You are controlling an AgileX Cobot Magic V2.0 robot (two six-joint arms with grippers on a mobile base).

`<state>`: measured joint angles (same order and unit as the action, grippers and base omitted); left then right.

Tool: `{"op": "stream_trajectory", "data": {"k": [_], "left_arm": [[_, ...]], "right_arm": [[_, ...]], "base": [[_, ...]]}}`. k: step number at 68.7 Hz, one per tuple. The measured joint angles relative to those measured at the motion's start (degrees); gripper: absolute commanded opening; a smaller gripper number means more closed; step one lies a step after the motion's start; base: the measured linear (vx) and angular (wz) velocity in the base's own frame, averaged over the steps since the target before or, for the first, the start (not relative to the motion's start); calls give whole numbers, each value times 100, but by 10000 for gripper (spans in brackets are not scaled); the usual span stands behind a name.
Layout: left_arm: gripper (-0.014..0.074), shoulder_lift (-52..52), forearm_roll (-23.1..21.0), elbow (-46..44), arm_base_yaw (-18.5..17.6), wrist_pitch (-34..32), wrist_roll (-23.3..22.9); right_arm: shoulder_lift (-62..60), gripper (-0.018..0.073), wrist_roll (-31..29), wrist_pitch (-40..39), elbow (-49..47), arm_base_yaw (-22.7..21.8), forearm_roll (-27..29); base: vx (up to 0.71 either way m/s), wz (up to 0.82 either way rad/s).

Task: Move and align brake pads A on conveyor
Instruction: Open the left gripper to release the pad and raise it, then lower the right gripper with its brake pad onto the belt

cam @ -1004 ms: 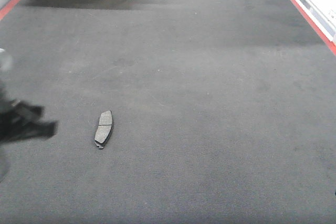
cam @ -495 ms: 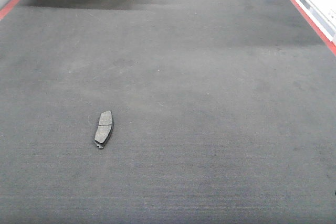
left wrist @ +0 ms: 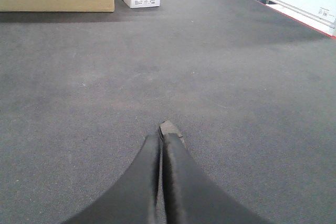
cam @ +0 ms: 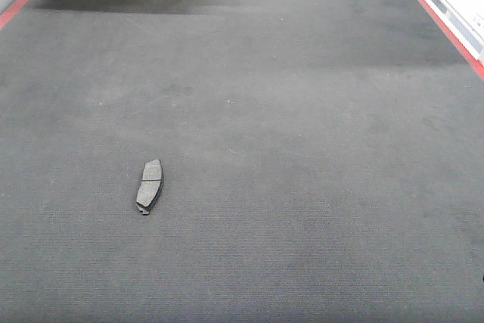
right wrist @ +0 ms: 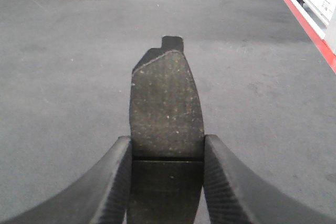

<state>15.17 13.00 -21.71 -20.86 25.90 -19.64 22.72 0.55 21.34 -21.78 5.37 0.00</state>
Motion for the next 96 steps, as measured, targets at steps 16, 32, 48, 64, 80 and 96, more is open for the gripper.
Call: {"op": "stream_trajectory", "data": {"k": [16, 32, 48, 64, 80, 96], "left_arm": [[-6, 0, 0, 0, 0, 0, 0], [-6, 0, 0, 0, 0, 0, 0], [-6, 0, 2, 0, 0, 0, 0], [-6, 0, 2, 0, 0, 0, 0], [-6, 0, 2, 0, 0, 0, 0], [-6, 0, 2, 0, 0, 0, 0]], "right_arm": [[509, 40, 22, -505, -240, 0, 53], [2592, 45, 246, -433, -1367, 0, 67], [4427, 52, 280, -380, -2237, 67, 105], [5751, 59, 395, -44, -2975, 880, 202], [7030, 64, 925, 934, -3921, 1020, 252], [8078, 71, 925, 1187, -4615, 1020, 275]], "base": [[0, 0], [0, 0], [0, 0], [0, 0], [0, 0], [0, 0]]}}
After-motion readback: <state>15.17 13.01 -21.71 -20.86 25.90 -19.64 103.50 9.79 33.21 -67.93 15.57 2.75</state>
